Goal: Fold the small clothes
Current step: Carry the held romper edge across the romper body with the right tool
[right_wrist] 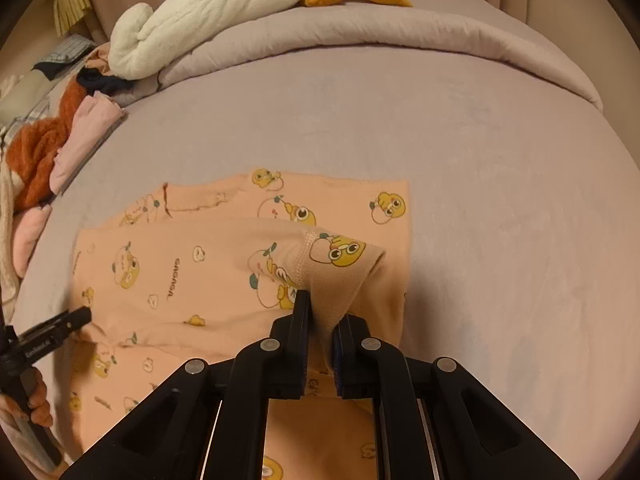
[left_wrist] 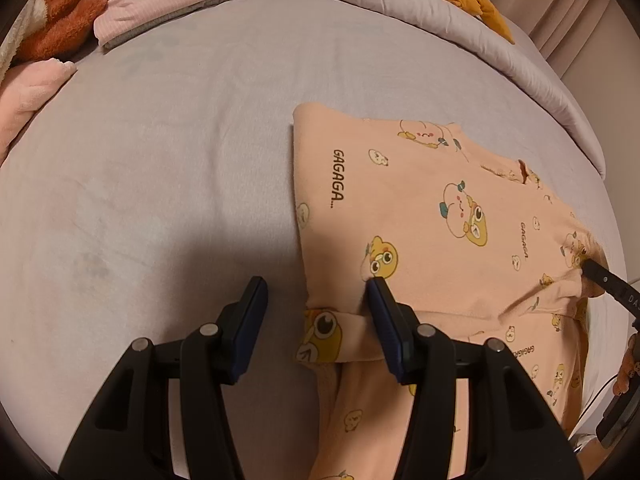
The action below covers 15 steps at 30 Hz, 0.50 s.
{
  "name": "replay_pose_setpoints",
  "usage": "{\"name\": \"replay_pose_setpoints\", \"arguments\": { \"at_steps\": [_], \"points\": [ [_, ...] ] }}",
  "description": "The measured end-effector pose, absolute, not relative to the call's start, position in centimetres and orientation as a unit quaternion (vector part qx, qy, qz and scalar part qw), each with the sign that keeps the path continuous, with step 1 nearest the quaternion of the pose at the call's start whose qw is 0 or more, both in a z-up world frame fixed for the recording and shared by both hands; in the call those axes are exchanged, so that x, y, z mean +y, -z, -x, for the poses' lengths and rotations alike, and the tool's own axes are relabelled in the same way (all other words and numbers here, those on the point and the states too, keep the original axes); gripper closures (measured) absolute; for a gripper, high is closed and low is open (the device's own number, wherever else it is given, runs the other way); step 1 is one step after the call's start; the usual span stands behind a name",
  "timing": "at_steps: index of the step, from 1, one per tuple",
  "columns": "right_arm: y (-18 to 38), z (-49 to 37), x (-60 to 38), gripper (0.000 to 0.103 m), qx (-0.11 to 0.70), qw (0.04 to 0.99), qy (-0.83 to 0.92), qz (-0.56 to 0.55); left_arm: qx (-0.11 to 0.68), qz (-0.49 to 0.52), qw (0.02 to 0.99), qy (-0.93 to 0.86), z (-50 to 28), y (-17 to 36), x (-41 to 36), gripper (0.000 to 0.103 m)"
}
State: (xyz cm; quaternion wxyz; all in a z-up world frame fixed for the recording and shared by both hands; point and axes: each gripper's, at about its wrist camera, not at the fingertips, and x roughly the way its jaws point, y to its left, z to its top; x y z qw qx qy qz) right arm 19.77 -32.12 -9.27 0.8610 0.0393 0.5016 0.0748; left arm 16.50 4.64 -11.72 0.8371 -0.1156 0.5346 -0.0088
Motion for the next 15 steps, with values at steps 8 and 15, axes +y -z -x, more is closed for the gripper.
{"name": "replay_pose_setpoints", "arguments": {
  "at_steps": [8,15],
  "points": [
    [10.2,-20.1,-32.2,0.093,0.513,0.855,-0.069,-0.036,0.534,0.115,0.837,0.009,-16.5,11.8,4.7,0.05],
    [10.8,-20.5,-32.3,0.093,0.522,0.85,-0.067,-0.04,0.534,0.117,0.837,0.008,-16.3,12.0,4.7,0.05]
  ]
}}
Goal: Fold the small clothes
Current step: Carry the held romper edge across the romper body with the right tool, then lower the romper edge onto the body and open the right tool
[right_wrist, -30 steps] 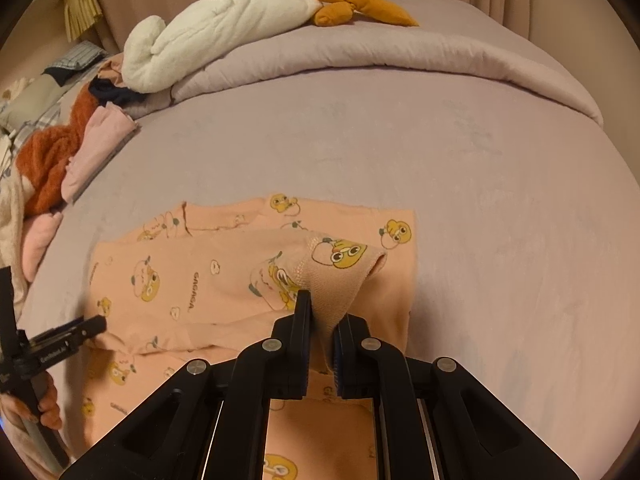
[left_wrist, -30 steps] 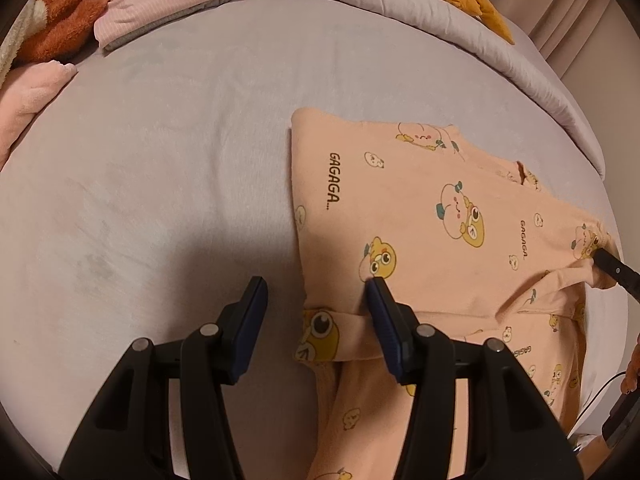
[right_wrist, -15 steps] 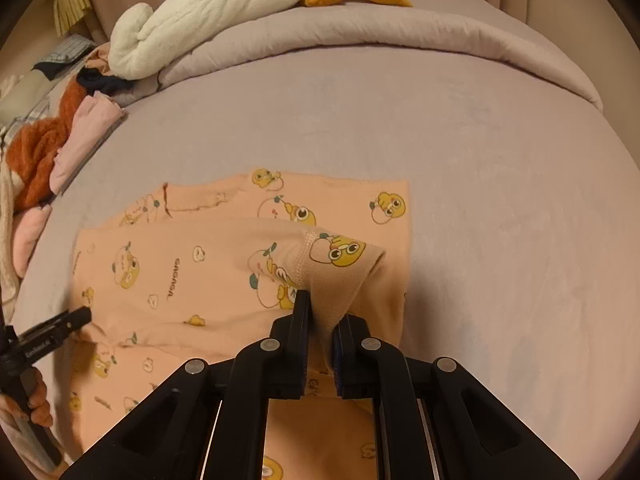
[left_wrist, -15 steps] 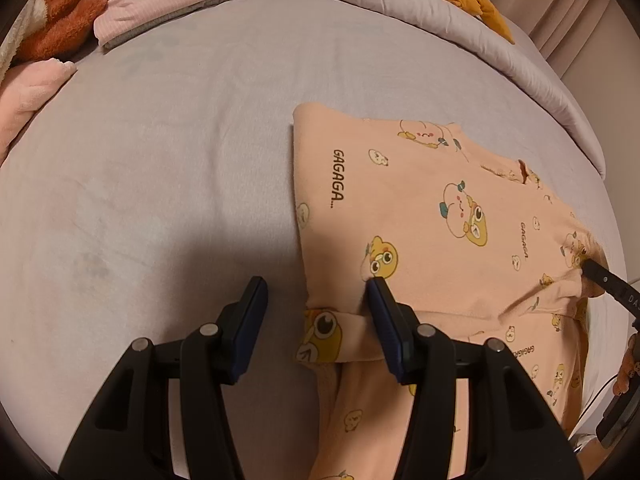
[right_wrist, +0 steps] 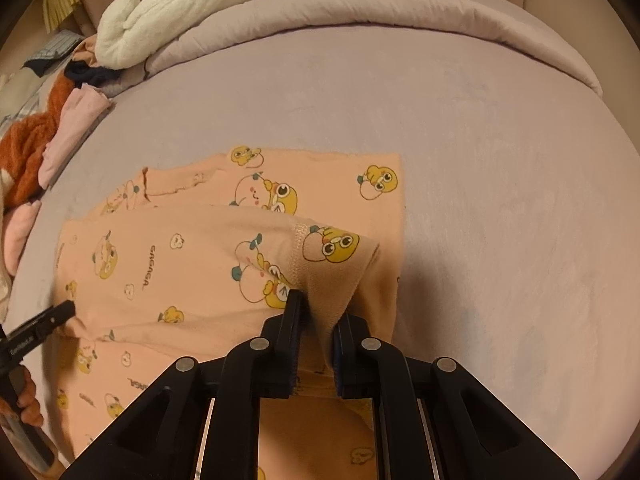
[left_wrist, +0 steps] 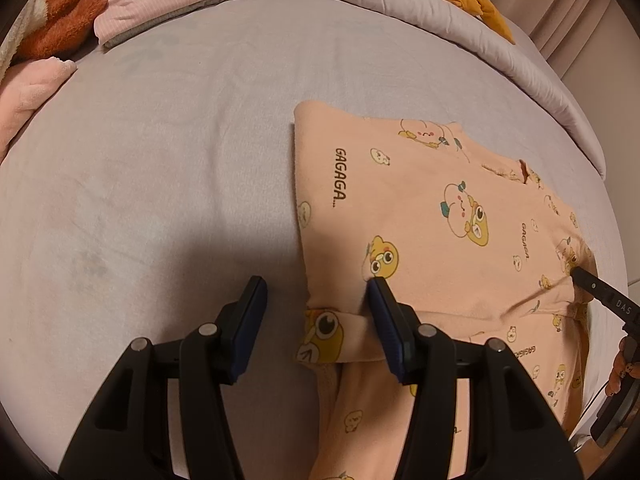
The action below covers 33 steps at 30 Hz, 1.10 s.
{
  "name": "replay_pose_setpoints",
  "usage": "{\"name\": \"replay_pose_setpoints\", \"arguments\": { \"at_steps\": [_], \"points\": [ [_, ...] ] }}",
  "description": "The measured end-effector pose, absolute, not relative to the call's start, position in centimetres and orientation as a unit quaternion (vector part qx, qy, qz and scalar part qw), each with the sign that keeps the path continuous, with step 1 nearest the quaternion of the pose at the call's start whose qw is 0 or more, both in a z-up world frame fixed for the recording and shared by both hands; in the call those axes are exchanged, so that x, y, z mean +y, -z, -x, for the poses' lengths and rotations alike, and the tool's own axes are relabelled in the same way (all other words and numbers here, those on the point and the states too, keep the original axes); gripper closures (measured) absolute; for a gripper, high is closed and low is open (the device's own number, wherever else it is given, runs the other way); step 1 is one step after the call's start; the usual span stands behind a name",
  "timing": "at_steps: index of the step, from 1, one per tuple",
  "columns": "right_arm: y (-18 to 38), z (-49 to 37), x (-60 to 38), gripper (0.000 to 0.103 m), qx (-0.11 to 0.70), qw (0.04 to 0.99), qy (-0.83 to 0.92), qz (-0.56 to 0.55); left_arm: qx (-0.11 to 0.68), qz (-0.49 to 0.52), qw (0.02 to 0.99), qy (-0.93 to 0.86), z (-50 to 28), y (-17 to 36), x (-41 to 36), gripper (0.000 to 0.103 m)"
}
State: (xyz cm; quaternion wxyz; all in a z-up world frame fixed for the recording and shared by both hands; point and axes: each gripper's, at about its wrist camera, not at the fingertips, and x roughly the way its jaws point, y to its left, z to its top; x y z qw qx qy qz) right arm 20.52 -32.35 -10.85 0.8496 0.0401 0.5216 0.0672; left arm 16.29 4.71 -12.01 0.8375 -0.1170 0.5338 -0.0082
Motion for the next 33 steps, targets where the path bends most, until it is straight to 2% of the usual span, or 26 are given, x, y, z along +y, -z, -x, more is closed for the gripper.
{"name": "replay_pose_setpoints", "arguments": {
  "at_steps": [7,8,10,19,29,30,31,33],
  "points": [
    [10.6,-20.4,-32.8,0.092,0.522,0.849,-0.07,-0.045,0.534,0.116,0.838,0.008,-16.3,12.0,4.7,0.049],
    [10.4,-20.3,-33.1,0.09,0.52,0.85,-0.069,-0.049,0.534,0.116,0.838,0.009,-16.3,12.0,4.7,0.049],
    [10.1,-20.4,-33.4,0.08,0.516,0.853,-0.055,-0.048,0.534,0.116,0.838,0.008,-16.3,12.0,4.7,0.049],
    [8.7,-19.5,-35.9,0.08,0.493,0.866,-0.036,-0.077,0.532,0.116,0.838,0.007,-16.2,12.1,4.7,0.049],
    [10.7,-18.5,-34.5,0.08,0.514,0.854,-0.06,-0.063,0.532,0.113,0.839,0.008,-16.1,11.9,4.5,0.049],
    [10.8,-18.4,-34.6,0.084,0.51,0.856,-0.06,-0.06,0.532,0.112,0.839,0.008,-16.1,11.8,4.5,0.049],
    [10.8,-18.4,-34.5,0.095,0.508,0.858,-0.059,-0.056,0.532,0.112,0.839,0.008,-16.1,11.8,4.4,0.049],
    [10.3,-18.0,-34.7,0.098,0.5,0.863,-0.056,-0.049,0.531,0.111,0.84,0.007,-16.1,11.8,4.4,0.049]
  ]
}}
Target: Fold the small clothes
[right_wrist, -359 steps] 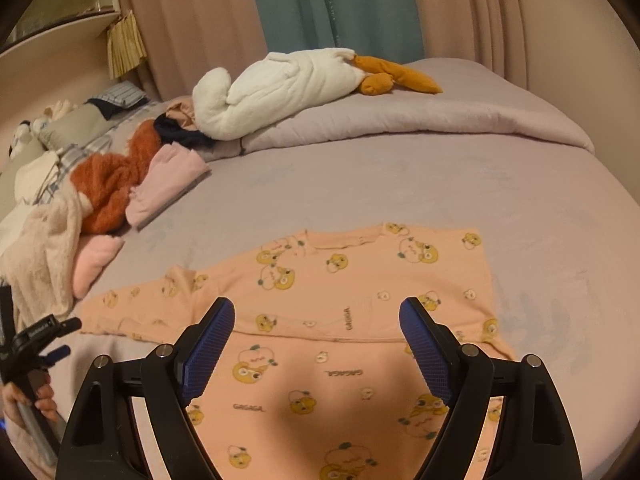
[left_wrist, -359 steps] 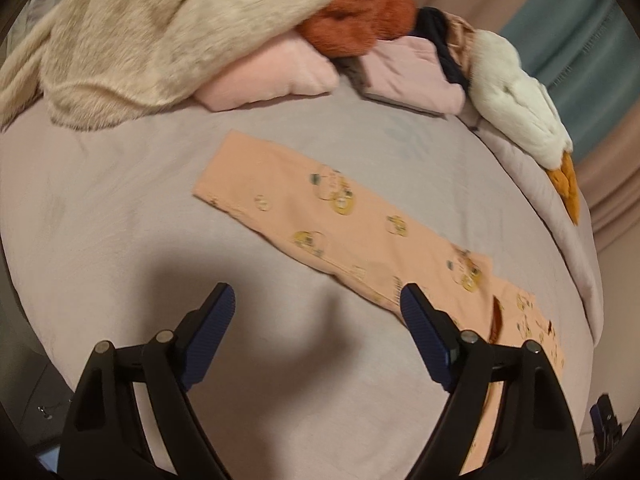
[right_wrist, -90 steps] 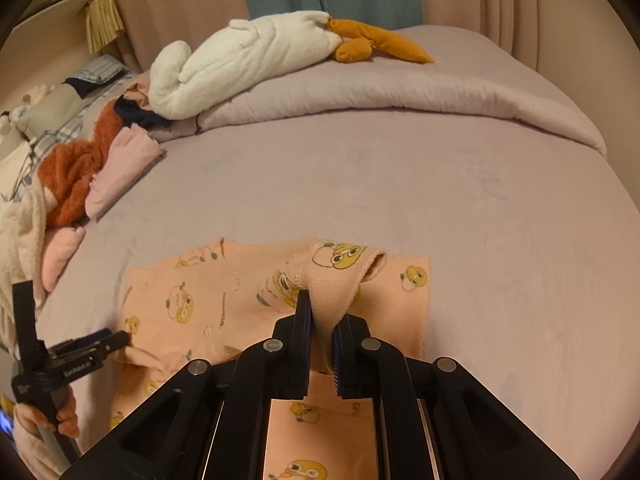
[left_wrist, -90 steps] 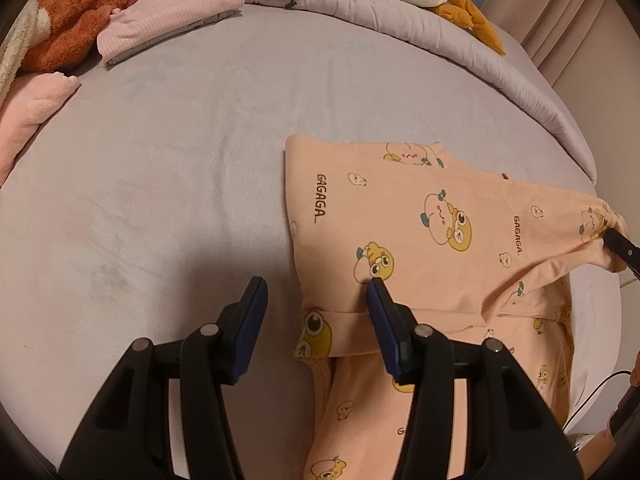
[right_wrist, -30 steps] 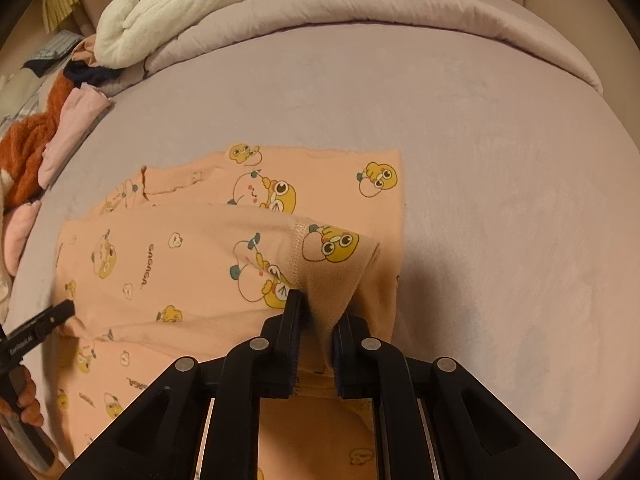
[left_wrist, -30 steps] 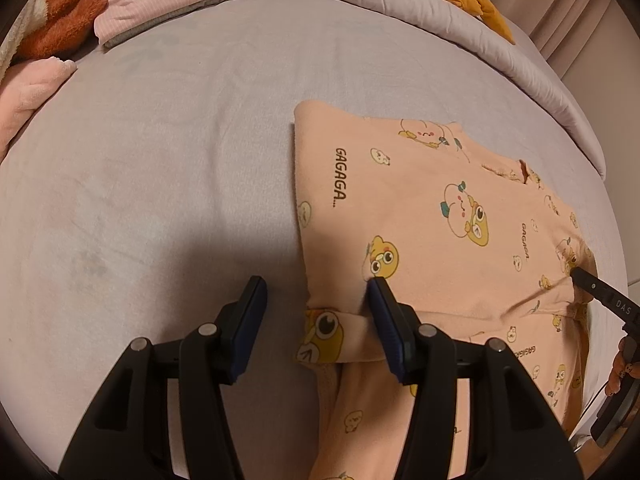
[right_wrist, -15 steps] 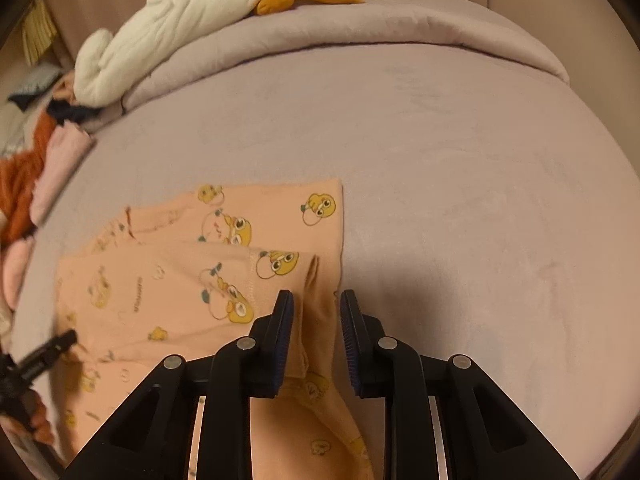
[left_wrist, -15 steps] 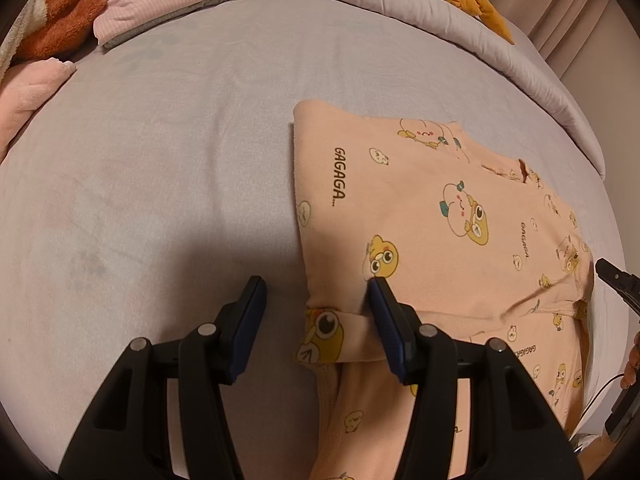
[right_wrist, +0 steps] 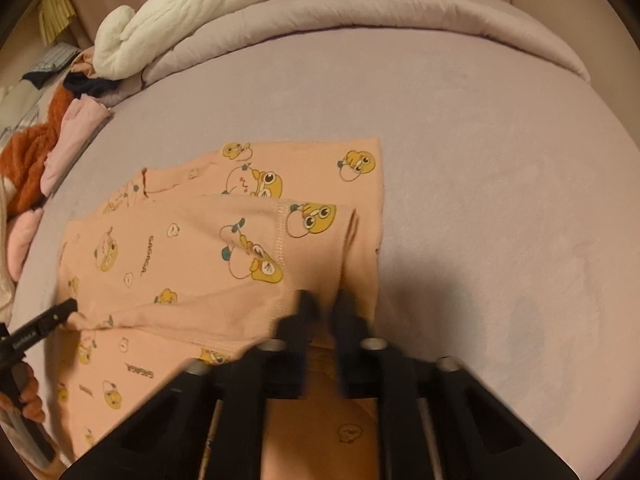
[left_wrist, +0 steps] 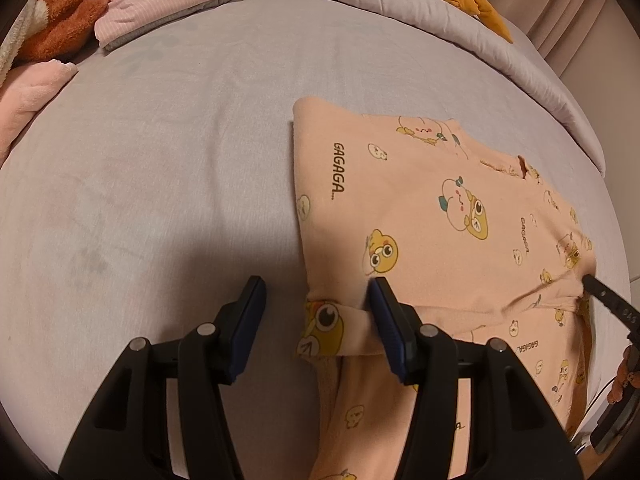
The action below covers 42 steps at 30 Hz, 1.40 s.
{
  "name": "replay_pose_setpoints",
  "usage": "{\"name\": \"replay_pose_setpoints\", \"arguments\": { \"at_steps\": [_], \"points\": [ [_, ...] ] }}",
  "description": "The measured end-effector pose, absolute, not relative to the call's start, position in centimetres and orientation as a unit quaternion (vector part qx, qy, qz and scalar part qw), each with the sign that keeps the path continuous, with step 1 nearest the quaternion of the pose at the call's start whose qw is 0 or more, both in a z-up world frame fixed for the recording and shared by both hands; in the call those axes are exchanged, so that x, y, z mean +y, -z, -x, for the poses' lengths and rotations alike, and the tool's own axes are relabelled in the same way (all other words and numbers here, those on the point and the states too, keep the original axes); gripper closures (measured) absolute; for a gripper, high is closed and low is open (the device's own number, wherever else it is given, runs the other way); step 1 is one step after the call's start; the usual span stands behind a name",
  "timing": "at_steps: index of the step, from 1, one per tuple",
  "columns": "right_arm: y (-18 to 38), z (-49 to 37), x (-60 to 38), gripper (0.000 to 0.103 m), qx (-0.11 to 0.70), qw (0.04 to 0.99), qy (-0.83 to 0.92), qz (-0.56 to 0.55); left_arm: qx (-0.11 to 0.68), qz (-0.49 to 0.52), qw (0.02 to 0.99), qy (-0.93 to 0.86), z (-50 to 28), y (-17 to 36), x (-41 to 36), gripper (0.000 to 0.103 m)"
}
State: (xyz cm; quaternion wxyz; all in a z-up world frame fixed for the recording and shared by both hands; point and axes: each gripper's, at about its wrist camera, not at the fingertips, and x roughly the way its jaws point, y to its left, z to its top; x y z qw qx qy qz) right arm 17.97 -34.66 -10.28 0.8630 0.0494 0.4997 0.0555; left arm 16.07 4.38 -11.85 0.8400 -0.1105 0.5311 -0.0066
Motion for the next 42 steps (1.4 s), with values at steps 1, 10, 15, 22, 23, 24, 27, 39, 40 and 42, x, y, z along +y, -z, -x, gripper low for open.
{"name": "replay_pose_setpoints", "arguments": {
  "at_steps": [1,10,15,22,23,24,27,39,40,42],
  "points": [
    [9.8,-17.7,-34.8,0.098,0.492,0.867,-0.057,-0.052,0.531,0.11,0.84,0.007,-16.0,11.9,4.4,0.049],
    [10.2,-17.6,-35.6,0.099,0.489,0.869,-0.05,-0.048,0.529,0.11,0.842,0.007,-15.9,12.0,4.3,0.048],
    [12.0,-18.0,-34.8,0.099,0.503,0.863,-0.042,-0.037,0.528,0.11,0.842,0.009,-15.8,12.1,4.3,0.046],
    [12.2,-17.6,-35.2,0.099,0.502,0.863,-0.046,-0.038,0.521,0.109,0.847,0.008,-15.5,12.2,4.1,0.045],
    [12.3,-17.5,-35.2,0.099,0.501,0.863,-0.046,-0.039,0.52,0.108,0.847,0.008,-15.4,12.3,4.0,0.044],
    [12.3,-17.3,-35.3,0.099,0.5,0.864,-0.046,-0.039,0.52,0.108,0.847,0.008,-15.4,12.3,3.9,0.044],
    [12.3,-17.9,-35.0,0.099,0.499,0.864,-0.045,-0.038,0.52,0.112,0.847,0.008,-15.4,12.3,3.9,0.043],
    [12.6,-17.7,-35.3,0.099,0.492,0.868,-0.048,-0.048,0.511,0.112,0.852,0.008,-15.0,12.6,3.7,0.039],
    [12.6,-17.7,-35.3,0.099,0.492,0.868,-0.049,-0.047,0.511,0.112,0.852,0.008,-15.0,12.6,3.7,0.039],
    [12.6,-17.6,-35.3,0.099,0.491,0.868,-0.048,-0.047,0.511,0.113,0.852,0.008,-15.0,12.6,3.7,0.039]
  ]
}}
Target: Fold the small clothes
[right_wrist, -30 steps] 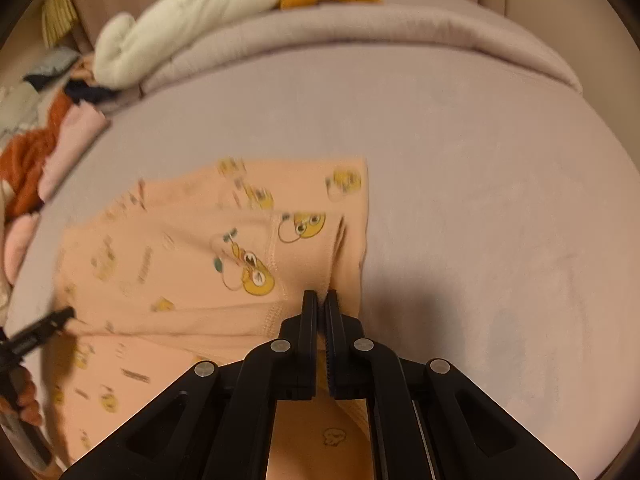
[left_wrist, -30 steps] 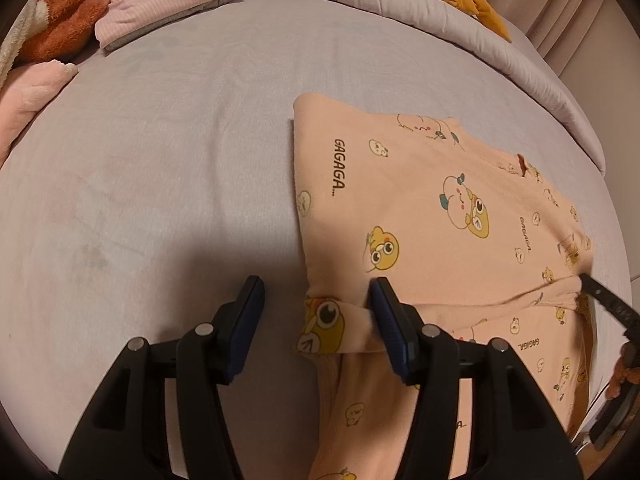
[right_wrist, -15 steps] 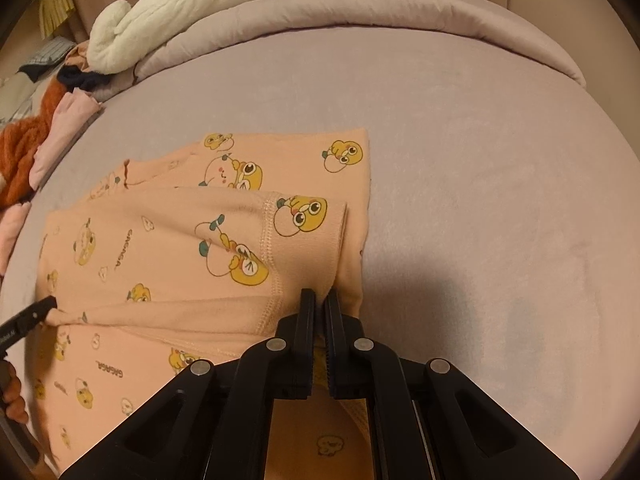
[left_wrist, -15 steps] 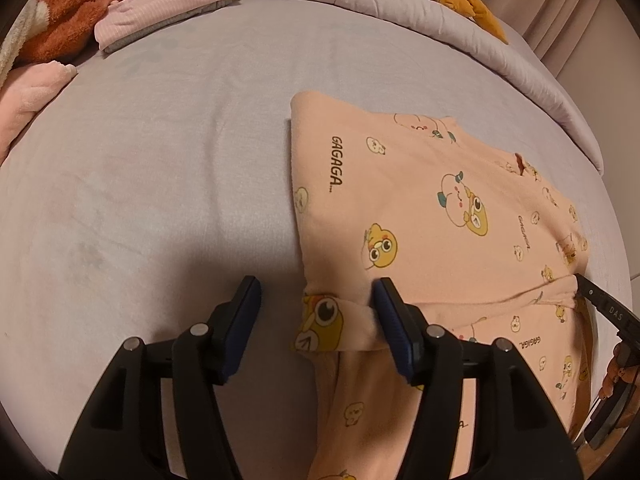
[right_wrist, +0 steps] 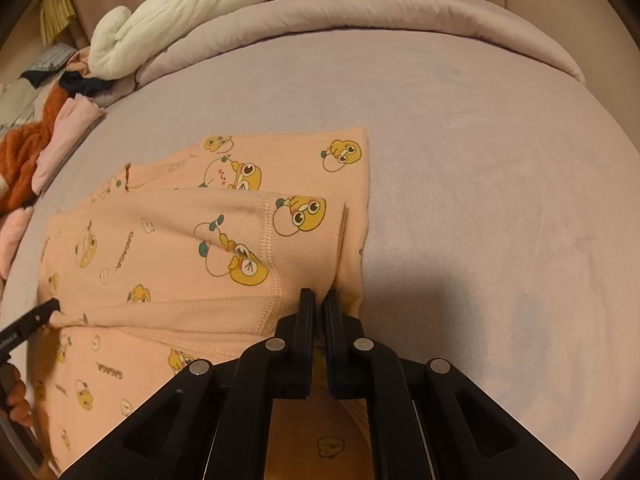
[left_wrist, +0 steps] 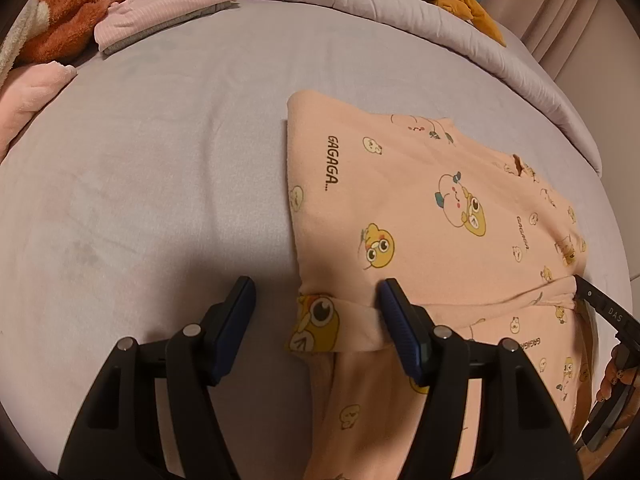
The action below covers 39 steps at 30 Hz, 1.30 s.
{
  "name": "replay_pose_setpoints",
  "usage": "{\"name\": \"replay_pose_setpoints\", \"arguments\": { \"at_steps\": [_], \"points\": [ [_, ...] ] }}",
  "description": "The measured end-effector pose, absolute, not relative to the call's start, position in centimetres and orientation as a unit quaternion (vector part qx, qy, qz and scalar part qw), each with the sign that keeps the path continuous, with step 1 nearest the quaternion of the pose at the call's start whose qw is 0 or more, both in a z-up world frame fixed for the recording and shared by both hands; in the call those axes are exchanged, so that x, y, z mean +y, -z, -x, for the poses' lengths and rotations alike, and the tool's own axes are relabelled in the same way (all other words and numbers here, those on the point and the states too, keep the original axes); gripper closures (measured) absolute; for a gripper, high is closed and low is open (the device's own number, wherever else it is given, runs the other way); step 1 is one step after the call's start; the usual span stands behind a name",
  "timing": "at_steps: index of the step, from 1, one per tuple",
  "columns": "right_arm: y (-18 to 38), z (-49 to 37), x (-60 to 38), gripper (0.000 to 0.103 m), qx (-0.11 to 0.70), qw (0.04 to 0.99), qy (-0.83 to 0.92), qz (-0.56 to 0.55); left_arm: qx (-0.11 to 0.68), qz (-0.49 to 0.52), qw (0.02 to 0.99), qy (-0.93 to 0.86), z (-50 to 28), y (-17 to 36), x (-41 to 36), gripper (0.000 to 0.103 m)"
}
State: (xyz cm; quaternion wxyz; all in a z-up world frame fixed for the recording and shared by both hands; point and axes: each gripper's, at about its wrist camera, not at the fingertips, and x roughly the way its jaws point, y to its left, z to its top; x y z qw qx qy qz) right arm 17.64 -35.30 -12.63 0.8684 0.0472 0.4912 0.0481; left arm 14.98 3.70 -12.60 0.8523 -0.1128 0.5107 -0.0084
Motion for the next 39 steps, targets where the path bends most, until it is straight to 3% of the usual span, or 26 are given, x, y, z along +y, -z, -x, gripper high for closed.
{"name": "replay_pose_setpoints", "arguments": {
  "at_steps": [34,39],
  "points": [
    [12.6,-17.6,-35.3,0.099,0.487,0.87,-0.048,-0.051,0.51,0.113,0.853,0.003,-14.2,12.4,3.5,0.038],
    [12.0,-17.1,-34.7,0.099,0.479,0.876,-0.05,-0.013,0.517,0.107,0.849,0.0,-12.9,11.7,3.3,0.038]
  ]
}}
